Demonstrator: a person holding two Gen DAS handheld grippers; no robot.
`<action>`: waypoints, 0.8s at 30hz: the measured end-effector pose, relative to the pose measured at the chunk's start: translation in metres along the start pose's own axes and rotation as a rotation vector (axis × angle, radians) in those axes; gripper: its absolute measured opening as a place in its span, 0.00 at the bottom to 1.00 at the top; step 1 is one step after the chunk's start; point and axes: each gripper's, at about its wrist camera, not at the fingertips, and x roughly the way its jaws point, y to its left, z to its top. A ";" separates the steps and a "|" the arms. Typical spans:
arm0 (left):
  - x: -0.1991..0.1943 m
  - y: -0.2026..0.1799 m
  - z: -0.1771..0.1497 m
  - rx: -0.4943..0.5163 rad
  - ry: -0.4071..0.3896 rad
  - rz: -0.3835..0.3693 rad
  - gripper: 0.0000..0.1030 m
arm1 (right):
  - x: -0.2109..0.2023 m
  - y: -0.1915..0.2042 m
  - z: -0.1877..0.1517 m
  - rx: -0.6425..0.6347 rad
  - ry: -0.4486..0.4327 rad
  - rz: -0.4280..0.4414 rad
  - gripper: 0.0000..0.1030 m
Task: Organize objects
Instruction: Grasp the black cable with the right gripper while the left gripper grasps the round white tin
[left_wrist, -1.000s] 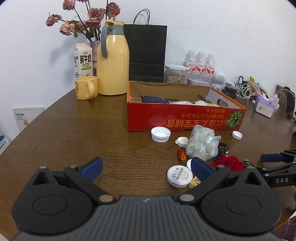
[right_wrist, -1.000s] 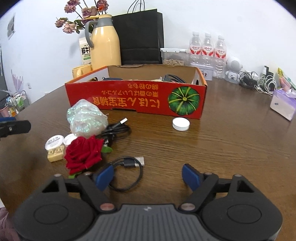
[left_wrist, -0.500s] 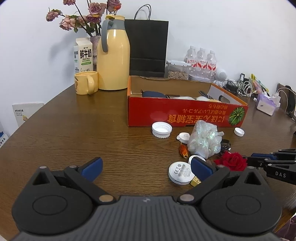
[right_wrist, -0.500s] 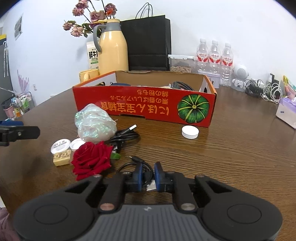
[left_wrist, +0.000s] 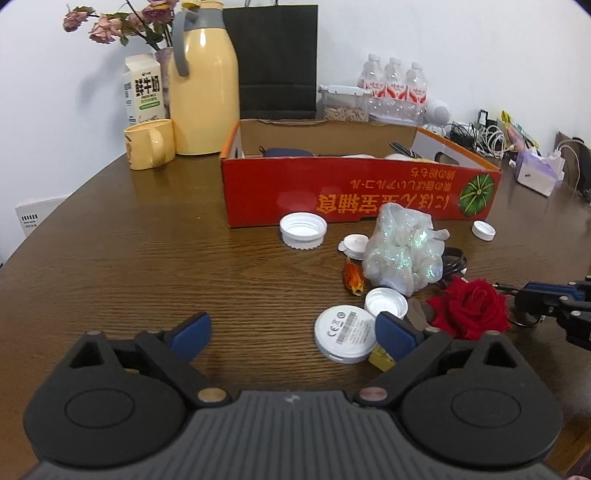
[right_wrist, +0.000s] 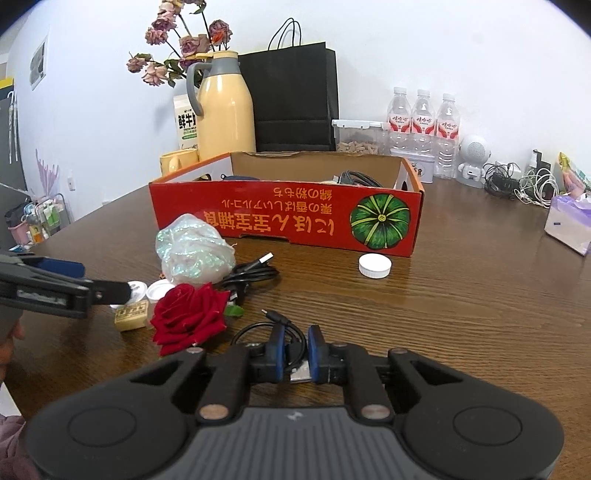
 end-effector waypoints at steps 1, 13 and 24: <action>0.000 -0.001 0.000 0.003 -0.002 0.001 0.94 | -0.001 0.000 0.000 0.001 -0.001 0.001 0.12; -0.001 -0.003 0.000 -0.002 0.001 -0.033 0.86 | -0.003 0.002 -0.002 0.002 -0.007 0.018 0.12; -0.001 -0.006 0.001 -0.016 0.010 -0.090 0.75 | -0.004 0.002 -0.003 0.005 -0.006 0.022 0.12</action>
